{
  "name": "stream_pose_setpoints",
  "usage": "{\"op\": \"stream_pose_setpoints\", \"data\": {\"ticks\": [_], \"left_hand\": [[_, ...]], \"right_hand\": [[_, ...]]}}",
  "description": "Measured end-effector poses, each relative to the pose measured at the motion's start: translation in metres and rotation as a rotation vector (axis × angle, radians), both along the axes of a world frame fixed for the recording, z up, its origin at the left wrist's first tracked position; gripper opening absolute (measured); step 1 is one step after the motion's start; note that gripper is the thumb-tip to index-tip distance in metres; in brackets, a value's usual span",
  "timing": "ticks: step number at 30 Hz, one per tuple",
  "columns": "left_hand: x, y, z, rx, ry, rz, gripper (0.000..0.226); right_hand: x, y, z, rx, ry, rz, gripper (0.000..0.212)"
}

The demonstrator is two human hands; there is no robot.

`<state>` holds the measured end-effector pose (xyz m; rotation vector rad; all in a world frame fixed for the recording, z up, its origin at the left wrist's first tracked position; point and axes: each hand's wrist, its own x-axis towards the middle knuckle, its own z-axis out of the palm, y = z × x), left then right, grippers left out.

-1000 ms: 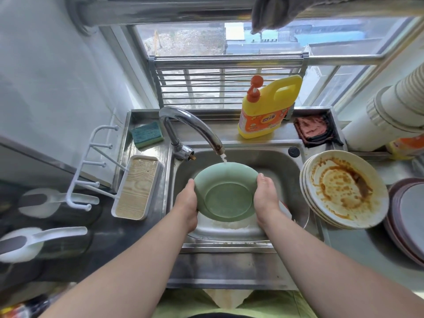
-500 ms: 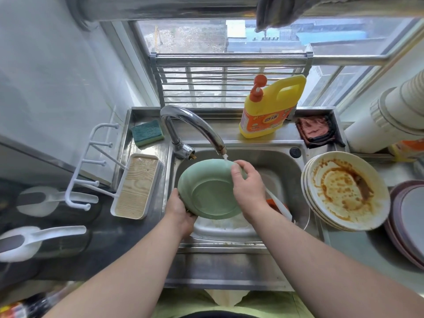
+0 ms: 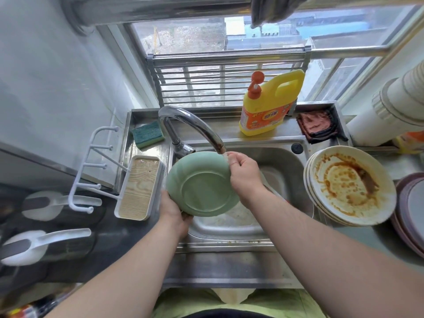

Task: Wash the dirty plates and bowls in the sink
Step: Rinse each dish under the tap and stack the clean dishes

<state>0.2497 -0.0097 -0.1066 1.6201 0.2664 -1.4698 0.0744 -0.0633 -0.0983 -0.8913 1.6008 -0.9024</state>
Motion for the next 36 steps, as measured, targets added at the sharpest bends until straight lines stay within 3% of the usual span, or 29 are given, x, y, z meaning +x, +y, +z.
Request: {"op": "stream_pose_setpoints", "data": {"ticks": [14,21,27,32,36], "left_hand": [[0.01,-0.006,0.017,-0.223,-0.205,-0.117,0.049],[0.001,-0.017,0.021,-0.285,-0.162,-0.3,0.033],[-0.034,-0.028,0.018,-0.313,-0.158,-0.475,0.028],[-0.068,-0.042,0.013,-0.266,-0.082,-0.441,0.028],[-0.094,-0.051,0.022,-0.228,0.053,-0.42,0.034]], "right_hand": [[-0.014,-0.012,-0.054,0.34,-0.423,-0.247,0.026],[-0.029,0.013,-0.062,0.488,-0.432,-0.325,0.029],[-0.067,0.025,-0.039,0.362,-0.364,-0.399,0.024],[-0.102,0.023,0.005,0.16,-0.182,-0.237,0.021],[-0.128,0.019,0.039,0.059,-0.149,-0.239,0.025]]}}
